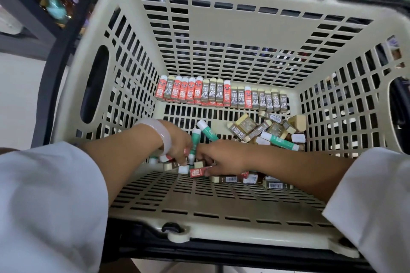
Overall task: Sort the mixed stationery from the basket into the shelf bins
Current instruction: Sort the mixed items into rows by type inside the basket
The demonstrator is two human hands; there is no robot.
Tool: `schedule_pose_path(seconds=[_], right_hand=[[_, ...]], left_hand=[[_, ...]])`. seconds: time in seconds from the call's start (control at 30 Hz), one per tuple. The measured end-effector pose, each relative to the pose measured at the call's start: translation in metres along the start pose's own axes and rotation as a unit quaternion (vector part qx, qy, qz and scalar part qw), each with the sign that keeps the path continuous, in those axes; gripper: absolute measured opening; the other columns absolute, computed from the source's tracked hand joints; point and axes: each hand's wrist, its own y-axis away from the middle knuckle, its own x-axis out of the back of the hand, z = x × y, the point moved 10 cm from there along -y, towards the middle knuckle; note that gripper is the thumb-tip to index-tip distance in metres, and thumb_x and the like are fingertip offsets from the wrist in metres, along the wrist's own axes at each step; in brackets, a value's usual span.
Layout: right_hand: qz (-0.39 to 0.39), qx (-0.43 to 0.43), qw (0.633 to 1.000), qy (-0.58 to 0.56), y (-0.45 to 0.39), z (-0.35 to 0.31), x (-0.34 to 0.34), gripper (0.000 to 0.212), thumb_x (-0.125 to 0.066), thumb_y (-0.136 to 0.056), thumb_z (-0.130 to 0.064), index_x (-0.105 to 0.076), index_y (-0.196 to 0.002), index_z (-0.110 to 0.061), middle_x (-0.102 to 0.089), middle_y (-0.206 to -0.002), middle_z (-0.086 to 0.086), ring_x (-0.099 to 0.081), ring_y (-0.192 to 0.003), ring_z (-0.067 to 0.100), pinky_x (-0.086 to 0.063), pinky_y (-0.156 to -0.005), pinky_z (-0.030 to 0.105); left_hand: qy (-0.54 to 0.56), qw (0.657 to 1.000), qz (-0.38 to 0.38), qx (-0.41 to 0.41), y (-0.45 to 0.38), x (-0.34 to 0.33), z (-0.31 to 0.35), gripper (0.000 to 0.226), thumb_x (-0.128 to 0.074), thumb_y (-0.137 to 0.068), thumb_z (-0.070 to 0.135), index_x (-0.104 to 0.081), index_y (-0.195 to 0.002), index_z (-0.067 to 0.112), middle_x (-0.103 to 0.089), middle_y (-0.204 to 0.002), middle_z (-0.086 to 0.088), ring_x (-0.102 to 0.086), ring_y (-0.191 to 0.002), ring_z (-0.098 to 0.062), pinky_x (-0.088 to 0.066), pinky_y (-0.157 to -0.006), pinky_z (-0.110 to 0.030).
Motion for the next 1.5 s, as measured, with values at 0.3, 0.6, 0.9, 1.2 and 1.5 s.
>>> schedule_pose_path(seconds=[0.3, 0.6, 0.9, 1.2, 1.5], right_hand=[[0.059, -0.002, 0.992, -0.108, 0.002, -0.001, 0.010, 0.018, -0.064, -0.084, -0.019, -0.052, -0.096, -0.014, -0.055, -0.076, -0.007, -0.051, -0.067, 0.010, -0.039, -0.058, 0.018], [0.159, -0.078, 0.890, -0.420, 0.020, 0.040, 0.057, 0.007, -0.055, -0.091, -0.015, -0.057, -0.094, -0.010, -0.060, -0.087, 0.005, -0.056, -0.076, 0.010, -0.044, -0.070, 0.022], [0.243, -0.101, 0.832, -0.488, 0.037, 0.071, 0.082, 0.015, -0.053, -0.091, -0.006, -0.057, -0.105, -0.005, -0.066, -0.096, 0.009, -0.061, -0.071, 0.008, -0.051, -0.067, 0.020], [0.255, -0.133, 0.854, -0.432, 0.030, 0.075, 0.080, 0.006, -0.058, -0.089, -0.015, -0.061, -0.092, -0.018, -0.067, -0.088, 0.002, -0.063, -0.074, 0.012, -0.050, -0.064, 0.018], [0.403, -0.302, 0.774, -0.384, 0.076, 0.155, 0.117, 0.009, -0.062, -0.087, -0.014, -0.055, -0.089, -0.010, -0.062, -0.092, 0.008, -0.059, -0.074, 0.013, -0.052, -0.064, 0.025]], left_hand=[[0.180, 0.984, -0.011, -0.018, -0.003, 0.008, -0.003, 0.026, -0.059, -0.083, 0.014, -0.050, -0.108, 0.012, -0.060, -0.110, -0.018, -0.054, -0.088, -0.027, -0.049, -0.081, -0.040], [0.269, 0.954, 0.062, -0.113, 0.002, 0.036, 0.007, 0.020, -0.063, -0.084, 0.008, -0.049, -0.085, 0.023, -0.056, -0.077, 0.001, -0.052, -0.062, -0.010, -0.045, -0.054, -0.020], [0.474, 0.847, 0.175, -0.164, 0.017, 0.072, 0.000, 0.022, -0.064, -0.085, 0.019, -0.061, -0.107, 0.017, -0.063, -0.089, -0.003, -0.057, -0.069, -0.007, -0.048, -0.059, -0.020], [0.426, 0.857, 0.272, -0.104, 0.021, 0.081, -0.019, 0.020, -0.054, -0.092, 0.026, -0.061, -0.099, 0.009, -0.056, -0.080, -0.004, -0.045, -0.056, -0.009, -0.039, -0.041, -0.012], [0.380, 0.844, 0.376, -0.041, 0.027, 0.093, -0.042, 0.009, -0.055, -0.092, 0.023, -0.050, -0.090, 0.015, -0.045, -0.074, 0.004, -0.046, -0.065, -0.013, -0.032, -0.051, -0.017]])
